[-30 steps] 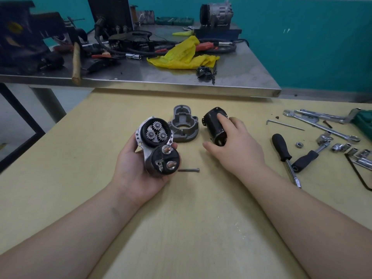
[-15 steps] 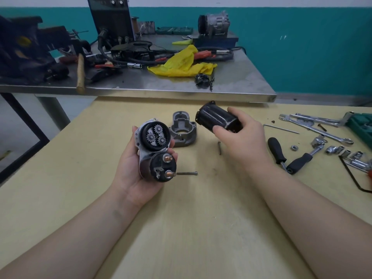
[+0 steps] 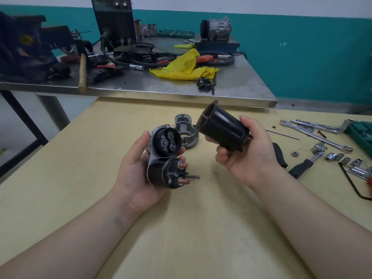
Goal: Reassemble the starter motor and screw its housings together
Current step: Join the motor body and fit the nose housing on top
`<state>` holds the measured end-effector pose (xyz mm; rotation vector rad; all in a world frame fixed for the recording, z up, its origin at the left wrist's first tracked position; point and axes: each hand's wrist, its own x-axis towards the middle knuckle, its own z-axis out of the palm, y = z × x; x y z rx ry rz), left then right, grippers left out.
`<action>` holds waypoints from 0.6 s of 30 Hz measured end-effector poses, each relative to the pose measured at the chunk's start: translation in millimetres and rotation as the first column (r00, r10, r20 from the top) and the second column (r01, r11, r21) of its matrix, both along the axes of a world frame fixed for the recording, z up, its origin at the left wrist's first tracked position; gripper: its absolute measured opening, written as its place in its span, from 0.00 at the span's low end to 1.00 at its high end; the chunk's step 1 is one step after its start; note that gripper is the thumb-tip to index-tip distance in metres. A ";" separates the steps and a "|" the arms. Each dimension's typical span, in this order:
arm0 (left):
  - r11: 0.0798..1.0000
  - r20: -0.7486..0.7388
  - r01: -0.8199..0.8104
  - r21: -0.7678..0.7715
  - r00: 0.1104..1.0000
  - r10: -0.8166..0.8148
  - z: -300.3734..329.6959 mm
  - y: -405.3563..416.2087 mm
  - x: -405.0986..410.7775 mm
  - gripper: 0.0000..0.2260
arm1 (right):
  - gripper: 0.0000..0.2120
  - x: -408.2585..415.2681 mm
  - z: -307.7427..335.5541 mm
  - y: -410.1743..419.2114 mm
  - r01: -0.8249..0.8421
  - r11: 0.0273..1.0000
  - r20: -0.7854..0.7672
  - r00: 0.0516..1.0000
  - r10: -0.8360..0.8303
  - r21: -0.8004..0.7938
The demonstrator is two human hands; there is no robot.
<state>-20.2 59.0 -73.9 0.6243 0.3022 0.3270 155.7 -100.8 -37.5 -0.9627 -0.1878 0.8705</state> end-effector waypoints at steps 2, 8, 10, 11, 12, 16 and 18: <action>0.998 -0.006 -0.017 0.055 1.000 0.017 -1.5 -1.3 0.3 0.34 | 0.20 1.3 -5.4 -0.4 -0.024 1.000 0.032 0.999 0.024 0.015; 0.954 0.018 -0.109 0.279 0.994 0.108 -3.3 -6.7 0.2 0.27 | 0.20 5.0 -24.1 -6.0 -0.031 0.998 0.213 0.977 0.020 0.047; 0.940 0.008 -0.111 0.323 0.993 0.115 -3.1 -8.9 -1.2 0.30 | 0.21 4.2 -26.3 -8.8 -0.066 0.998 0.291 0.955 0.059 0.015; 0.934 0.002 -0.107 0.340 0.994 0.113 -2.8 -10.6 -1.8 0.32 | 0.21 2.1 -26.3 -9.7 -0.073 0.997 0.336 0.939 0.071 -0.005; 0.930 0.004 -0.103 0.354 0.994 0.109 -2.7 -12.5 -1.7 0.33 | 0.21 -0.8 -25.7 -9.7 -0.076 0.997 0.380 0.922 0.078 -0.020; 0.920 0.014 -0.130 0.369 0.991 0.135 -1.8 -19.7 -1.2 0.28 | 0.18 -15.9 -17.5 -6.7 0.004 1.000 0.524 0.851 0.012 -0.031; 0.923 0.023 -0.129 0.363 0.991 0.129 -1.2 -20.7 -2.2 0.25 | 0.17 -22.4 -12.7 -5.8 0.088 0.996 0.583 0.811 -0.055 -0.028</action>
